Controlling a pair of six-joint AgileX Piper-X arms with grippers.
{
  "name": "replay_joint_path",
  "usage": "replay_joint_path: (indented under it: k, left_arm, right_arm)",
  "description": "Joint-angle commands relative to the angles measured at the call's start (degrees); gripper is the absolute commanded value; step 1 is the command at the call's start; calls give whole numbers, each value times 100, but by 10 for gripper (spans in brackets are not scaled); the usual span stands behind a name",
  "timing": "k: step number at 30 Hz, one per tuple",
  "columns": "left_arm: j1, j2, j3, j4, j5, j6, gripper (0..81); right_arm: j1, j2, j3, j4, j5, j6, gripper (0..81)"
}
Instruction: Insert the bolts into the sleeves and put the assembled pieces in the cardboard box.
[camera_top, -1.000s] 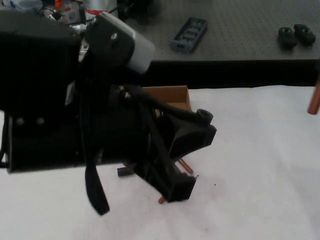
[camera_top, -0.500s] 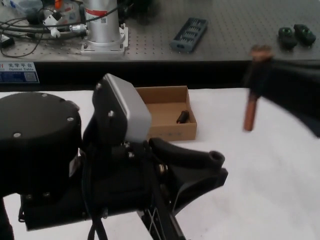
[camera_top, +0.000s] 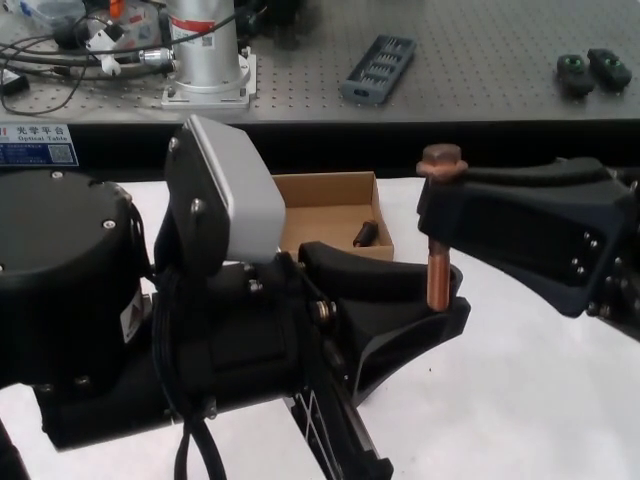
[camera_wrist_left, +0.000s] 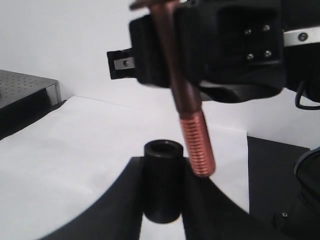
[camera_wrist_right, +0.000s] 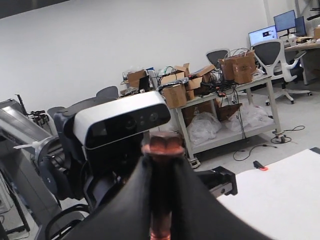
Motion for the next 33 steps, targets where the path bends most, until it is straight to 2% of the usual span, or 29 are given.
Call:
replay_joint_path:
  k: [1, 15, 25, 33]
  left_arm:
    - [-28, -53, -24, -278, 25, -81, 6]
    - [-28, -53, -24, -278, 25, -81, 6]
    - [-28, -155, -24, -276, 25, -81, 6]
    - [-28, -220, -24, -276, 25, -81, 6]
  right_arm:
    - [4, 15, -32, -162, 135, -131, 39]
    - [4, 15, -32, -438, 292, -234, 39]
    - [-345, 15, -32, -394, 365, -234, 39]
    - [-173, 30, -32, -264, 317, -234, 39]
